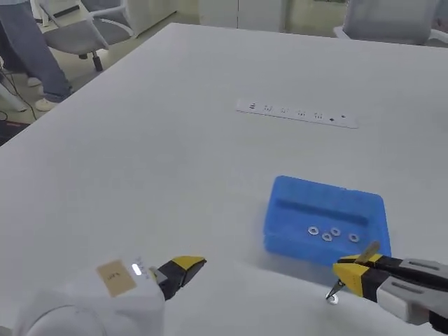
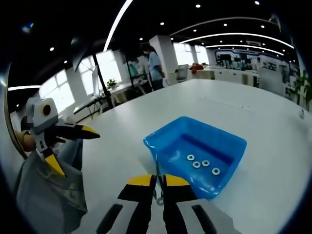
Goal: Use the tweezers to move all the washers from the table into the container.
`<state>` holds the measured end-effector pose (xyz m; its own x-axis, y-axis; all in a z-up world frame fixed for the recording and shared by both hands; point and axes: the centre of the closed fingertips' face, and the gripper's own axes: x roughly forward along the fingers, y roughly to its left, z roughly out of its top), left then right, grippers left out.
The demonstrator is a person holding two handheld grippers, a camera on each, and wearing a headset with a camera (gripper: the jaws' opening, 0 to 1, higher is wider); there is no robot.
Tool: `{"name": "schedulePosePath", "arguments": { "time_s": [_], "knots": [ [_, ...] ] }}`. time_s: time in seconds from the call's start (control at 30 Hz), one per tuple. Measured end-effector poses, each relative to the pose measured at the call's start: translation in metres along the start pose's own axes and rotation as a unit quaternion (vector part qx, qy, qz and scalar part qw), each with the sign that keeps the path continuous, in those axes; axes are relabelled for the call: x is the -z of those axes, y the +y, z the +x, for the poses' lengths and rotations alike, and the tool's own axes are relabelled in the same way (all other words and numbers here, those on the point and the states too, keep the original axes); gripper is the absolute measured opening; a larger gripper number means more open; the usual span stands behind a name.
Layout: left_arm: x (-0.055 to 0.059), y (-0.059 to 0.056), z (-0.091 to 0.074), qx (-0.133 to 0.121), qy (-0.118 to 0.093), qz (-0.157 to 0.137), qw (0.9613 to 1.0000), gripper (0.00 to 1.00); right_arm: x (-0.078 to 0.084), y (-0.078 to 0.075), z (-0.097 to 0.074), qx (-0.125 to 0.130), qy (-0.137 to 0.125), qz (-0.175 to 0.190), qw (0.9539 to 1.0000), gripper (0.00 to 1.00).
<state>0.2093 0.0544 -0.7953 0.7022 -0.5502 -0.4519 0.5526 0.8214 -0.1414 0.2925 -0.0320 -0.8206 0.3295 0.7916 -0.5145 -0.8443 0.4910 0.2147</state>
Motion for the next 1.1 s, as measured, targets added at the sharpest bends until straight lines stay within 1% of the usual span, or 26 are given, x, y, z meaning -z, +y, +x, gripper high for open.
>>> {"name": "schedulePosePath", "arguments": {
  "time_s": [0.07,0.13,0.2,0.27,0.3,0.33,0.37,0.43,0.53,0.57,0.67,0.73,0.77,0.83,0.9,0.97,1.0,1.07,1.1],
  "knots": [
    [0.000,0.000,0.000,0.000,0.000,0.000,1.0000,0.78,-0.001,0.001,-0.001,0.004,0.003,-0.006,1.0000,0.04],
    [0.000,0.001,0.000,-0.001,0.000,0.001,1.0000,0.78,-0.002,0.001,-0.003,0.005,-0.002,-0.003,1.0000,0.04],
    [0.000,0.001,0.000,-0.002,-0.001,0.000,1.0000,0.78,0.000,0.003,-0.003,0.003,0.001,-0.002,1.0000,0.04],
    [0.000,0.001,0.000,-0.003,-0.002,0.000,1.0000,0.78,0.007,0.005,-0.001,0.003,0.017,-0.014,0.9998,0.04],
    [0.000,0.002,-0.001,-0.004,-0.002,0.001,1.0000,0.78,0.006,0.005,-0.001,0.004,0.012,-0.022,0.9997,0.04],
    [0.000,0.002,-0.001,-0.003,-0.002,0.001,1.0000,0.78,0.004,0.005,0.002,-0.001,0.010,-0.021,0.9997,0.04],
    [0.000,0.002,0.000,-0.003,-0.001,0.000,1.0000,0.78,0.005,0.008,0.001,-0.002,0.011,-0.024,0.9996,0.04],
    [0.001,0.002,-0.001,-0.005,0.001,0.000,1.0000,0.78,0.005,0.011,0.002,-0.003,0.012,-0.043,0.9990,0.04],
    [0.004,0.001,0.000,-0.002,0.008,-0.002,1.0000,0.78,0.005,0.013,0.003,0.004,0.012,-0.060,0.9981,0.04],
    [0.004,0.001,0.000,-0.002,0.009,-0.001,1.0000,0.78,0.005,0.011,0.002,0.012,0.011,-0.063,0.9979,0.04],
    [0.004,0.000,0.000,0.000,0.010,-0.001,0.9999,0.78,0.004,0.007,0.001,0.020,0.005,-0.058,0.9981,0.04],
    [0.004,0.000,0.000,0.001,0.008,-0.002,1.0000,0.78,0.005,0.004,0.000,0.018,-0.001,-0.046,0.9988,0.04],
    [0.003,-0.001,0.000,0.002,0.007,-0.001,1.0000,0.78,0.004,0.004,0.000,0.019,-0.001,-0.046,0.9988,0.04],
    [0.003,-0.002,0.001,0.005,0.005,-0.001,1.0000,0.78,0.006,0.003,-0.001,0.023,0.005,-0.058,0.9980,0.04],
    [0.005,-0.004,0.001,0.009,0.012,0.000,0.9999,0.78,0.007,0.006,0.000,0.019,0.000,-0.061,0.9980,0.04],
    [0.005,-0.005,0.002,0.011,0.015,0.008,0.9998,0.78,0.008,0.009,0.000,0.014,-0.005,-0.063,0.9979,0.03],
    [0.006,-0.005,0.002,0.010,0.016,0.010,0.9998,0.78,0.009,0.010,0.000,0.013,-0.007,-0.069,0.9975,0.03],
    [0.006,-0.003,0.002,0.005,0.016,0.010,0.9998,0.78,0.010,0.008,-0.001,0.019,-0.001,-0.096,0.9952,0.02],
    [0.005,-0.002,0.001,0.003,0.014,0.007,0.9999,0.78,0.010,0.008,-0.002,0.019,-0.001,-0.100,0.9948,0.02]
  ]
}}
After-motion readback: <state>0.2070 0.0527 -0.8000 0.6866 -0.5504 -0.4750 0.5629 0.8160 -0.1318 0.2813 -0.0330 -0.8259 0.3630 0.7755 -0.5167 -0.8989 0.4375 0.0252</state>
